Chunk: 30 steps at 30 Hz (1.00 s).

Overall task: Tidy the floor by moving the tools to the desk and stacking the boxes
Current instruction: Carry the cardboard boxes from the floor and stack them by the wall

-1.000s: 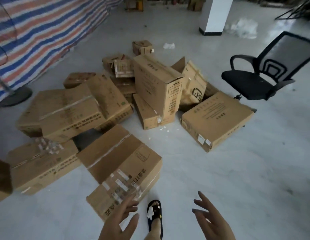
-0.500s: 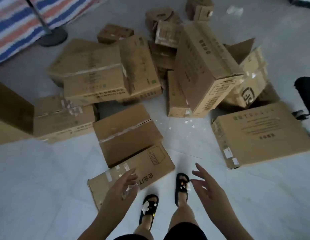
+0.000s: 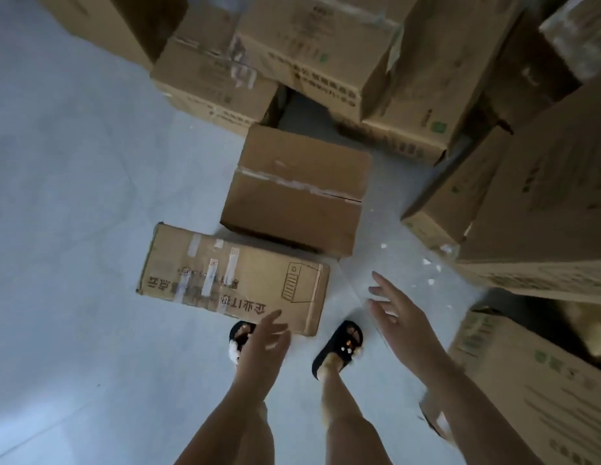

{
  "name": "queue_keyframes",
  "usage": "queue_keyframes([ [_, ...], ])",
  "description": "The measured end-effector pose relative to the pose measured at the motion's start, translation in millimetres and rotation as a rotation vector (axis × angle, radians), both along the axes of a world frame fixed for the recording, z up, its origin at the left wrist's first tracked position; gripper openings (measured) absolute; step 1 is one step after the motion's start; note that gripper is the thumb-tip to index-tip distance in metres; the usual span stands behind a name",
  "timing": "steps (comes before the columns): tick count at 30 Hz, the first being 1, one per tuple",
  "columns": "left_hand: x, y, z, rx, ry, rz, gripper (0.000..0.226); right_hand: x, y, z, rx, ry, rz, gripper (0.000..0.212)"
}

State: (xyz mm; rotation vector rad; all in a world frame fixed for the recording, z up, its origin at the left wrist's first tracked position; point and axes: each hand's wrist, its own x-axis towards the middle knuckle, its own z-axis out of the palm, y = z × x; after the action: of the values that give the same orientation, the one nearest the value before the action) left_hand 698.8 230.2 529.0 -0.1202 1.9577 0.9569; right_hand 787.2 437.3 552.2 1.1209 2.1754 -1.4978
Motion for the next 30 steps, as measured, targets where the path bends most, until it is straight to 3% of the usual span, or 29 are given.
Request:
queue_keyframes([
  [3, 23.4, 17.6, -41.1, -0.080, -0.132, 0.326, 0.029, -17.9, 20.6, -55.8, -0.003, -0.036, 0.150, 0.048],
  [6, 42.3, 28.6, -99.1, -0.112, -0.322, 0.644, 0.010, -43.1, 25.1, -124.3, 0.006, -0.041, 0.281, 0.050],
  [9, 64.2, 36.2, -178.4, -0.107, -0.448, 0.838, 0.043, -65.2, 20.6, -198.4, 0.013, -0.027, 0.369, 0.054],
  [13, 86.7, 52.2, -252.6, 0.038, -0.488, 1.050, 0.026, -78.6, 11.3, -279.3, 0.004, -0.048, 0.423, 0.056],
  [15, 94.7, 58.6, -267.5, 0.126, -0.439, 1.080, 0.045, -76.8, 6.0, -299.9, 0.048, -0.014, 0.388, 0.050],
  [17, 100.9, 57.2, -272.2, 0.174, -0.392, 1.112, 0.055, -74.9, -0.5, -305.5, 0.083, 0.020, 0.355, 0.040],
  [20, 101.5, 38.4, -260.5, 0.182, -0.320, 1.226, 0.043, -74.5, -17.8, -290.9, 0.067, 0.043, 0.368, 0.034],
  [23, 82.5, 5.0, -225.3, 0.181, -0.264, 1.347, 0.051, -89.5, -48.7, -250.7, 0.009, 0.090, 0.366, 0.033],
  [26, 49.0, -30.5, -171.5, 0.230, -0.120, 1.450, 0.041, -115.4, -85.9, -199.5, -0.094, 0.147, 0.321, 0.019],
  [30, 20.1, -65.0, -103.8, 0.302, -0.067, 1.488, 0.021, -137.2, -123.0, -135.3, -0.065, 0.198, 0.325, 0.033],
])
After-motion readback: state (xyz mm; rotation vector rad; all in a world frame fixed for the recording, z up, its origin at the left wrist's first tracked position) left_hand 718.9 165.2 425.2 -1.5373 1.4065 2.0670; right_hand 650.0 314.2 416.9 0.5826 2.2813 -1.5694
